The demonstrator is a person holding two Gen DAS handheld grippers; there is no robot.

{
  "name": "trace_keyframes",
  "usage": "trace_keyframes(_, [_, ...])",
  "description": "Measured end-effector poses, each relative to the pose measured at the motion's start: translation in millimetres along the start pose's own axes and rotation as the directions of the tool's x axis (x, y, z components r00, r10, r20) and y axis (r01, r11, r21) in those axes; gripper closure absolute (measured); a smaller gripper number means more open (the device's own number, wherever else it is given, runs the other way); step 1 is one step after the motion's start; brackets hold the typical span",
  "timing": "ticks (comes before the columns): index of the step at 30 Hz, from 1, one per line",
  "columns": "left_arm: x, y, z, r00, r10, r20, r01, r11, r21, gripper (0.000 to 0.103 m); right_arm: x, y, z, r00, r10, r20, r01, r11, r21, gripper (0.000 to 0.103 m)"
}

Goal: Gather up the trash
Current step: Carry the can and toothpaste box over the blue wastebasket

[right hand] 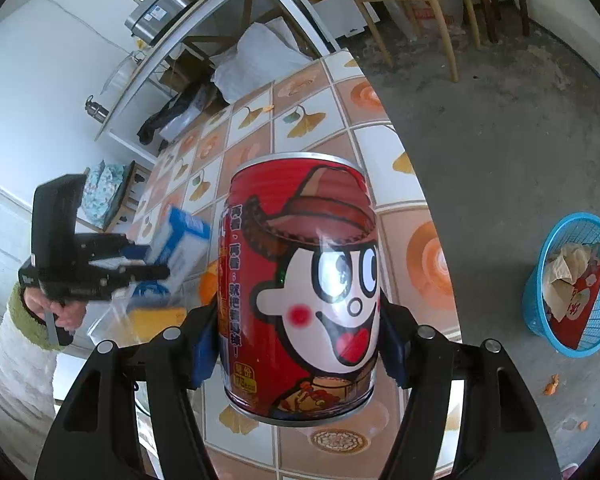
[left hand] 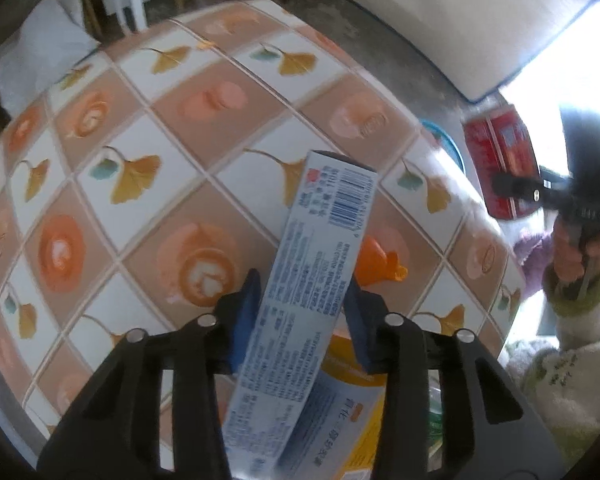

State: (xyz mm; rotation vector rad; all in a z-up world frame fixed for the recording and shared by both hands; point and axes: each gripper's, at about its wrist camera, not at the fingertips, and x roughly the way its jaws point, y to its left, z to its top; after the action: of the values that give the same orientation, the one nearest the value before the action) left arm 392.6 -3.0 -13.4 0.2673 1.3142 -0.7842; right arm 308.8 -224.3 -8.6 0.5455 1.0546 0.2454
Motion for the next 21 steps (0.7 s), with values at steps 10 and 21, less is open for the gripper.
trace_keyframes(10, [-92.6,-0.5,-20.2,0.95,0.157,0.271,-0.144,0.987,-0.066,0.067,-38.9,12.1,-16.4,0.996,-0.005,0.092,0.01,0.999,-0.053,0.039])
trace_keyframes(21, [-200.2,-66.8,-42.0,0.797,0.142,0.587,-0.073,0.987,-0.141,0.067,-134.4,-16.1,-46.3,0.958,-0.03,0.284,0.03,1.0,0.004,0.039])
